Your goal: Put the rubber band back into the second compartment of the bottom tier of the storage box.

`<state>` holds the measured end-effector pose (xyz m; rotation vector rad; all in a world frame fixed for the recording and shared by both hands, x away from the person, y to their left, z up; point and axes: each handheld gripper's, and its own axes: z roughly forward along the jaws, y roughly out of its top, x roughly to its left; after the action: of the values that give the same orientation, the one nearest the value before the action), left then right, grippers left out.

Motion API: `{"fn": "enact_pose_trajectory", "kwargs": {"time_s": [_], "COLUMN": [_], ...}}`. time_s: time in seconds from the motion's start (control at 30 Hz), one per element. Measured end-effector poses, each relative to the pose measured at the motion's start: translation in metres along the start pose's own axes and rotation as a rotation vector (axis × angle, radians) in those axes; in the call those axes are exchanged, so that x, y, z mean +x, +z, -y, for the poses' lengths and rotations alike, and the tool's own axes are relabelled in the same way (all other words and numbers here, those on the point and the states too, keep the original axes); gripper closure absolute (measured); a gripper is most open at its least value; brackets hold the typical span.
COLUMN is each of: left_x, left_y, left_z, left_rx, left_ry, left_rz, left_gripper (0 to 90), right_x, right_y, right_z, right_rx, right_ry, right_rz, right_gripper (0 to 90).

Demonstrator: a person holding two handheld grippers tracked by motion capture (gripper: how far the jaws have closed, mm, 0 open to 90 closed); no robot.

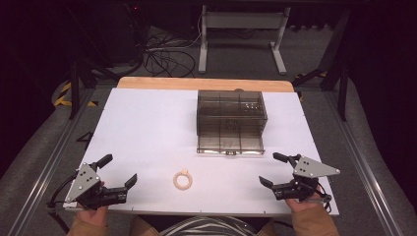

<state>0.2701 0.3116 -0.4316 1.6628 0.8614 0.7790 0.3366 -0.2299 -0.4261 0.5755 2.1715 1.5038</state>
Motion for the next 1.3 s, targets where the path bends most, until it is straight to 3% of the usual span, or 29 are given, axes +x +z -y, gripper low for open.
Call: {"fn": "enact_pose_trajectory", "kwargs": {"time_s": [0.4, 0.87, 1.3], "left_x": [0.000, 0.000, 0.000], "left_y": [0.000, 0.001, 0.001], "left_z": [0.000, 0.000, 0.000], "left_rx": [0.005, 0.010, 0.013], "left_ry": [0.001, 0.002, 0.002], "left_rz": [-0.004, -0.003, 0.000], "left_gripper": [1.8, 1.8, 1.9], "right_x": [0.002, 0.011, 0.023], "right_y": [0.004, 0.040, 0.065], "right_z": [-0.009, -0.041, -0.058], "right_rx": [0.016, 0.044, 0.062], "right_ry": [0.006, -0.014, -0.040], "right_rz": [-0.013, -0.098, -0.152], "right_gripper": [14.2, 15.3, 15.9]}}
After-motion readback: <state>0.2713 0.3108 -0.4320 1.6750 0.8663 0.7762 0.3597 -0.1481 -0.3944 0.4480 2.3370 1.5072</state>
